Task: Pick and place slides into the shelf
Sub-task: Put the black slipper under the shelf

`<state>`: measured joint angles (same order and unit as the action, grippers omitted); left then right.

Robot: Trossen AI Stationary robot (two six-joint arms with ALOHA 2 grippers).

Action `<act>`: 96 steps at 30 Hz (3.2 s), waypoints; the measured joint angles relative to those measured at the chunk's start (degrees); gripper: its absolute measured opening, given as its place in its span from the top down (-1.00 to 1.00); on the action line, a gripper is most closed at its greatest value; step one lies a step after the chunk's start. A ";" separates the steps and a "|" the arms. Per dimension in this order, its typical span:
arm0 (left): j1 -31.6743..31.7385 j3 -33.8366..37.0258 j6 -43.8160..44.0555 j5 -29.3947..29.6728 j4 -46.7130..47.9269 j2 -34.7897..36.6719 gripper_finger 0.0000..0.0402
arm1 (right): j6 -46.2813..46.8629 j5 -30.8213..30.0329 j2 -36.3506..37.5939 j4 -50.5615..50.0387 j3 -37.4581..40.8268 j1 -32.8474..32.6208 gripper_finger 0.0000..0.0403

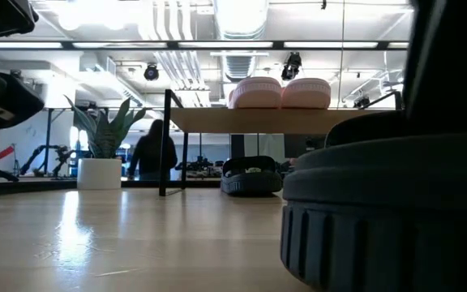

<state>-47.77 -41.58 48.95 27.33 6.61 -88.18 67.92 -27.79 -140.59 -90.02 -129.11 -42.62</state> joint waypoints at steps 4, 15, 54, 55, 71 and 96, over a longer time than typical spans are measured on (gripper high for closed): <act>-0.19 0.07 0.09 -0.02 0.02 -0.01 1.00 | -0.28 0.60 0.79 0.02 0.65 1.04 0.07; -0.24 1.12 -0.02 1.66 -0.04 -0.07 1.00 | -3.44 0.70 5.17 0.00 1.61 0.06 0.07; 1.40 1.70 3.17 3.37 -0.08 -0.11 1.00 | -9.74 -17.89 28.12 1.13 49.42 12.49 0.93; 1.63 1.70 3.26 3.37 -0.11 -0.11 1.00 | -10.34 -18.26 28.74 2.04 50.54 13.16 0.93; 2.12 1.70 4.93 3.40 -0.07 -0.11 1.00 | -16.29 -18.35 29.35 13.33 60.42 14.55 0.45; 2.43 1.70 6.25 3.15 -0.07 -0.11 1.00 | -1.46 -1.09 30.54 6.46 49.80 11.29 0.07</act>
<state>-45.34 -39.88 55.20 30.48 6.55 -88.29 66.46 -28.88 -110.05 -83.56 -79.31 -31.33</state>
